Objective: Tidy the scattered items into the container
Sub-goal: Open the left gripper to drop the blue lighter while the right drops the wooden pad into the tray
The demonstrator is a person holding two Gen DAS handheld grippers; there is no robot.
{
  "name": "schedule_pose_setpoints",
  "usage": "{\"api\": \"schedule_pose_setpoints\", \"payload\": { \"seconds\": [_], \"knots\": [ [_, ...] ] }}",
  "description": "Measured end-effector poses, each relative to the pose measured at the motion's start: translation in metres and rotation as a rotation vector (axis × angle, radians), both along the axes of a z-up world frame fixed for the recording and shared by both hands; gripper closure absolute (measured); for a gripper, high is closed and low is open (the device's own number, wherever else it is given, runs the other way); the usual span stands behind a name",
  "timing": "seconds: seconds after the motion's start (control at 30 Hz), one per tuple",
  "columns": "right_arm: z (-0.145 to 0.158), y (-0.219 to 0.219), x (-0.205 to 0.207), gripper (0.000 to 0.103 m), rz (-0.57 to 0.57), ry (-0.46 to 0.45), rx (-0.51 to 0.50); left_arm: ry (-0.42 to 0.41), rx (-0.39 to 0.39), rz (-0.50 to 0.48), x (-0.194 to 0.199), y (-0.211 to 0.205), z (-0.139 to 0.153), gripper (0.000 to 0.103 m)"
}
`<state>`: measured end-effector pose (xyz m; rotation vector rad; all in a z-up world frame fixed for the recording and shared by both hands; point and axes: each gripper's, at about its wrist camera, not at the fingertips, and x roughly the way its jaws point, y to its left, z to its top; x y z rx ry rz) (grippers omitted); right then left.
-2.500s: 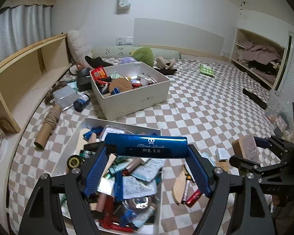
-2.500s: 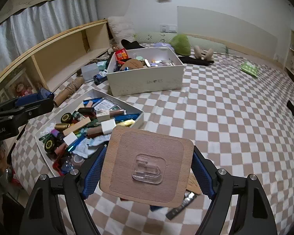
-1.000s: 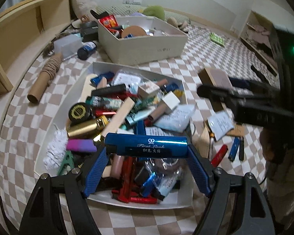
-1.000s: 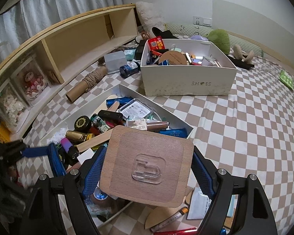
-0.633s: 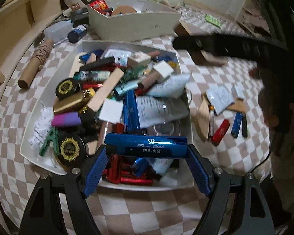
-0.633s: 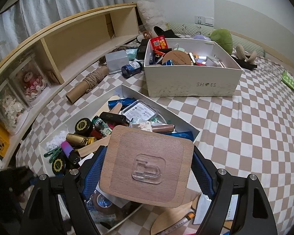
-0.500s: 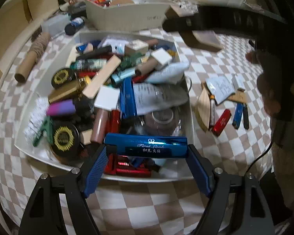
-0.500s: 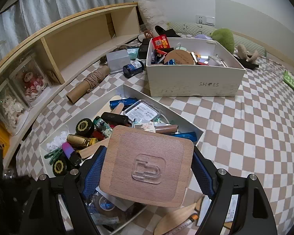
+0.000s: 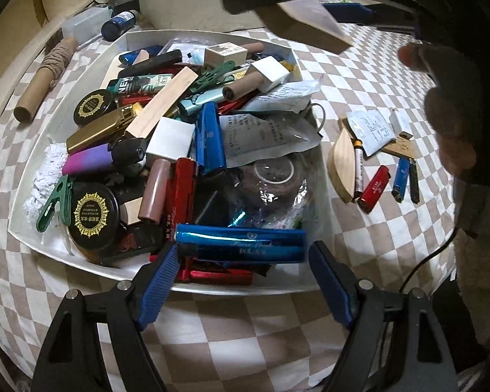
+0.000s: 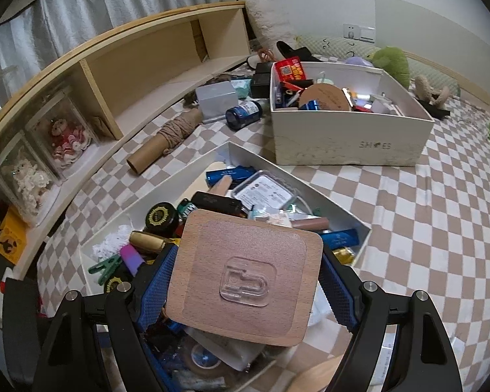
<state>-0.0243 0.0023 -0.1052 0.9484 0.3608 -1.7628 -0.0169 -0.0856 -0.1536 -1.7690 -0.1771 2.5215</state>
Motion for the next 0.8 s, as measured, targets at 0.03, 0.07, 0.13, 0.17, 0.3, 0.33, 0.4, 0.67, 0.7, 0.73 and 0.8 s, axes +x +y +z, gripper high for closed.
{"api": "schedule_pose_setpoints", "payload": {
  "seconds": [0.03,0.07,0.13,0.17,0.3,0.33,0.4,0.67,0.7,0.73,0.8],
  "knots": [
    [0.000,-0.002,0.001,0.020,0.003,-0.002,-0.002,0.003,0.004,-0.002,0.000,0.000,0.001,0.015],
    [0.000,-0.003,0.001,0.020,0.004,-0.003,-0.003,0.008,0.007,-0.005,0.001,0.000,0.003,0.014],
    [-0.001,-0.006,0.002,0.020,0.010,-0.006,-0.006,0.024,0.013,-0.002,0.001,-0.001,0.008,0.010],
    [-0.002,-0.007,0.002,0.020,0.013,-0.010,-0.007,0.032,0.018,0.002,0.001,-0.003,0.011,0.010],
    [-0.005,-0.013,0.003,0.020,0.034,-0.036,-0.012,0.067,0.039,0.033,0.001,-0.012,0.022,0.010],
    [-0.007,-0.014,0.003,0.020,0.037,-0.041,-0.010,0.073,0.043,0.040,0.000,-0.015,0.025,0.010],
    [-0.012,-0.018,0.005,0.020,0.045,-0.054,-0.002,0.084,0.050,0.054,-0.001,-0.019,0.030,0.010],
    [-0.028,-0.028,0.014,0.020,0.094,-0.106,0.019,0.126,0.058,0.059,-0.003,-0.023,0.048,0.010],
    [-0.029,-0.028,0.015,0.020,0.100,-0.113,0.021,0.131,0.054,0.061,-0.003,-0.025,0.049,0.010],
    [-0.030,-0.029,0.016,0.020,0.105,-0.116,0.023,0.135,0.054,0.064,-0.003,-0.027,0.050,0.010],
    [-0.032,-0.031,0.019,0.020,0.113,-0.115,0.028,0.138,0.056,0.073,-0.002,-0.029,0.051,0.010]
  ]
}}
